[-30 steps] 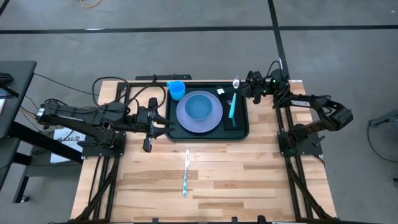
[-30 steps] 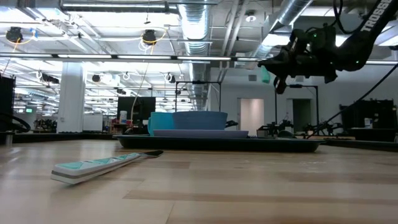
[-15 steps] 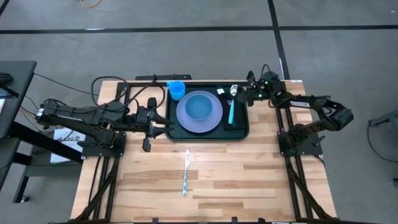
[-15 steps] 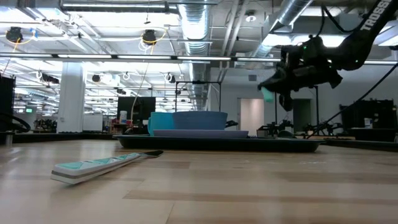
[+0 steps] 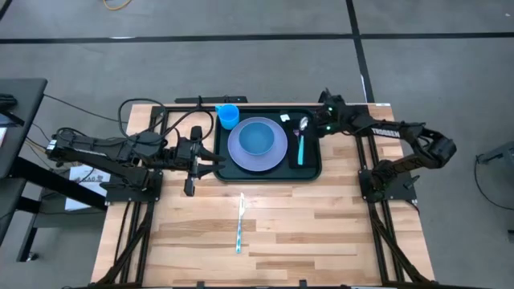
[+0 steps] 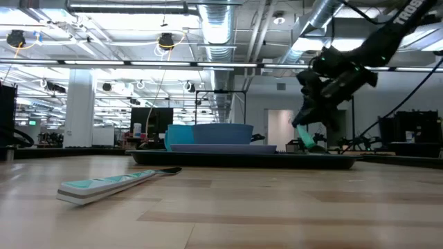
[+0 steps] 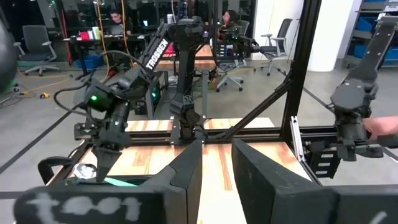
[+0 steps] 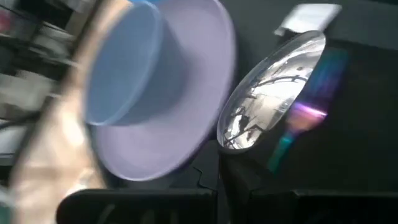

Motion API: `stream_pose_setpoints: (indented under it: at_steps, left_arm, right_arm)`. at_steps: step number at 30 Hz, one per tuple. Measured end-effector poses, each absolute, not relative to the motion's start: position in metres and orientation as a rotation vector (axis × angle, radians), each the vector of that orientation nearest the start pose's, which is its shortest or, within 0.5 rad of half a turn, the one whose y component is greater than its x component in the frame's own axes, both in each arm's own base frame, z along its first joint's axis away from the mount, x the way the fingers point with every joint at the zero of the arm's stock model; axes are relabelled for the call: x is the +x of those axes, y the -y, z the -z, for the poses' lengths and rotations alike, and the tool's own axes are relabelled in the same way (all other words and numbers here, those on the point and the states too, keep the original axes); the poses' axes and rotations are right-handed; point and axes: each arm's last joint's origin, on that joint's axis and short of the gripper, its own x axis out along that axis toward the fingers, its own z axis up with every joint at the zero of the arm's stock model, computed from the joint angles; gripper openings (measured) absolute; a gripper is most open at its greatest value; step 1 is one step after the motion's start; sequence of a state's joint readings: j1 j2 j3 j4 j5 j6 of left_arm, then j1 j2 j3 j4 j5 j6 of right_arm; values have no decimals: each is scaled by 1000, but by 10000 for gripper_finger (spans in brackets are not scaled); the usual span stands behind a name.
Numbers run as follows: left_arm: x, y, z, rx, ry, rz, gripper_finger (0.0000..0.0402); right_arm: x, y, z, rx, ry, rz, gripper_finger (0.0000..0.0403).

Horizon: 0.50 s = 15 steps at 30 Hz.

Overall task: Set up tray
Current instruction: Put the spoon on top of the table napkin to the left of the table fork on the tray

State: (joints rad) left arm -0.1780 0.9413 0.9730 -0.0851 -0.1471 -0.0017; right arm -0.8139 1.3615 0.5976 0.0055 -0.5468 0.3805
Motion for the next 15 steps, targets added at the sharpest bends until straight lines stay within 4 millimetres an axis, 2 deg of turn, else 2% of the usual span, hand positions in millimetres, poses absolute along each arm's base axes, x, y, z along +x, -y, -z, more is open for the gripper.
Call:
stream_pose_setpoints:
  at_steps: [3,8,15]
  left_arm:
    - [201,32,-379,7,-56,31,77]
    - [201,32,-377,2,-78,31,77]
    - [201,32,-376,3,-91,31,77]
  right_arm:
    - [194,171,-188,783,-638,446,0]
    - [211,172,-222,737,-656,485,0]
    - [210,173,-248,738,-766,652,0]
